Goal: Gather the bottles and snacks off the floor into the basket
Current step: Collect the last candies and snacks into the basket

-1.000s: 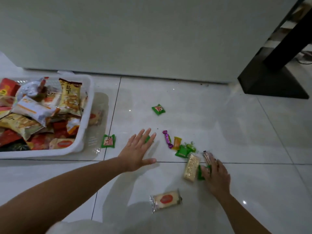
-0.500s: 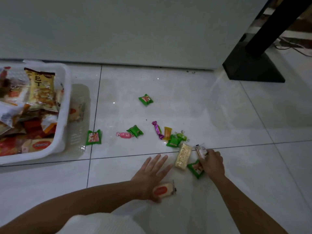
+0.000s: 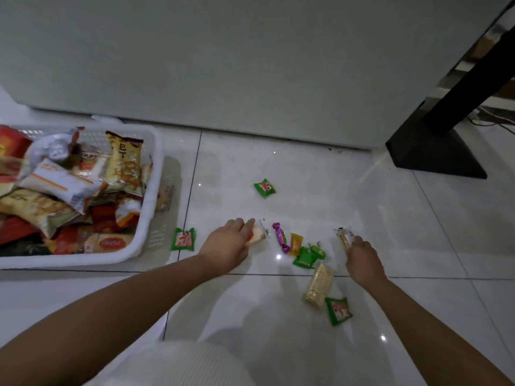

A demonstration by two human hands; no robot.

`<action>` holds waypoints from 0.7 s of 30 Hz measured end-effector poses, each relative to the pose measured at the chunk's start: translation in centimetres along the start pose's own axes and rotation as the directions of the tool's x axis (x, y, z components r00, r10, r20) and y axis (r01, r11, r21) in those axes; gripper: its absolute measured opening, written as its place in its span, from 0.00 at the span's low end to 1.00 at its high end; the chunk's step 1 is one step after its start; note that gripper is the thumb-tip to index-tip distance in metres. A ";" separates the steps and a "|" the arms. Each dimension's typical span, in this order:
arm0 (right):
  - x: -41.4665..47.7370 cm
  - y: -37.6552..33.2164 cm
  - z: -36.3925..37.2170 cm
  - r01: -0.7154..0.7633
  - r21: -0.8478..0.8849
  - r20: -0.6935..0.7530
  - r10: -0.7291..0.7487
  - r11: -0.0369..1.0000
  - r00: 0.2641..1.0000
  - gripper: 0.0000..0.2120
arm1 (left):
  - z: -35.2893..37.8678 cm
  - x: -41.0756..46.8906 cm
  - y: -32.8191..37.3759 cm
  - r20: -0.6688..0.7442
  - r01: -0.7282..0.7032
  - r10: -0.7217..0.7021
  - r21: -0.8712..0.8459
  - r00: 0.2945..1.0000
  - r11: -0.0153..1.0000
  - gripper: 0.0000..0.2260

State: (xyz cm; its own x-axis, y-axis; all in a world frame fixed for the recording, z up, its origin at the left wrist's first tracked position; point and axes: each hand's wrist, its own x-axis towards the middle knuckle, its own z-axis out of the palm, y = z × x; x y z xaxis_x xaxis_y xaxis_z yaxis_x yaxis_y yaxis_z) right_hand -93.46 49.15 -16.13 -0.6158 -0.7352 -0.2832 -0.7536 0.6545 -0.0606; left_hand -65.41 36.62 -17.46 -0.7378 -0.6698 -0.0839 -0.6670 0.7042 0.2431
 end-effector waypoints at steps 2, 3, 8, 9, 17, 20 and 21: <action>1.7 -3.1 -3.7 0.113 -0.026 -0.010 -0.113 0.993 0.994 0.15 | -4.2 0.6 -2.0 -0.155 0.058 -0.063 -0.039 0.986 0.998 0.28; 2.5 -5.1 -5.6 0.166 -0.039 -0.013 -0.166 0.985 0.986 0.15 | -6.4 0.6 -3.3 -0.225 0.084 -0.095 -0.056 0.970 0.995 0.27; 3.3 -18.9 -12.1 0.441 -0.069 -0.058 -0.445 0.895 0.894 0.15 | -16.0 -2.3 -11.8 -0.456 0.296 -0.281 -0.041 0.845 0.954 0.24; 2.6 -22.0 -12.6 0.493 -0.062 -0.064 -0.496 0.868 0.866 0.15 | -17.2 -3.5 -13.7 -0.478 0.350 -0.331 -0.052 0.814 0.935 0.22; -8.0 -39.3 -9.0 0.830 -0.005 0.022 -0.830 0.558 0.558 0.23 | -17.6 -12.3 -24.7 -0.365 0.656 -0.639 -0.095 0.677 0.749 0.27; -10.1 -41.5 -7.4 0.860 -0.030 0.088 -0.856 0.509 0.510 0.29 | -15.8 -13.7 -26.3 -0.215 0.676 -0.674 -0.080 0.706 0.733 0.31; -10.3 -41.7 -7.0 0.860 -0.041 0.103 -0.854 0.508 0.510 0.31 | -15.4 -13.9 -26.5 -0.206 0.676 -0.678 -0.090 0.706 0.731 0.30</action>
State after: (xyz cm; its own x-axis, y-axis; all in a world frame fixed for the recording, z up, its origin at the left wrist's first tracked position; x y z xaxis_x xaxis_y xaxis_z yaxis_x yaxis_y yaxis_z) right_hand -57.30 28.13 -3.97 0.3537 -0.9157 -0.1909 -0.9221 -0.3071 -0.2355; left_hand -35.91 23.64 -7.90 -0.0474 -0.9986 -0.0247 -0.9773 0.0412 0.2076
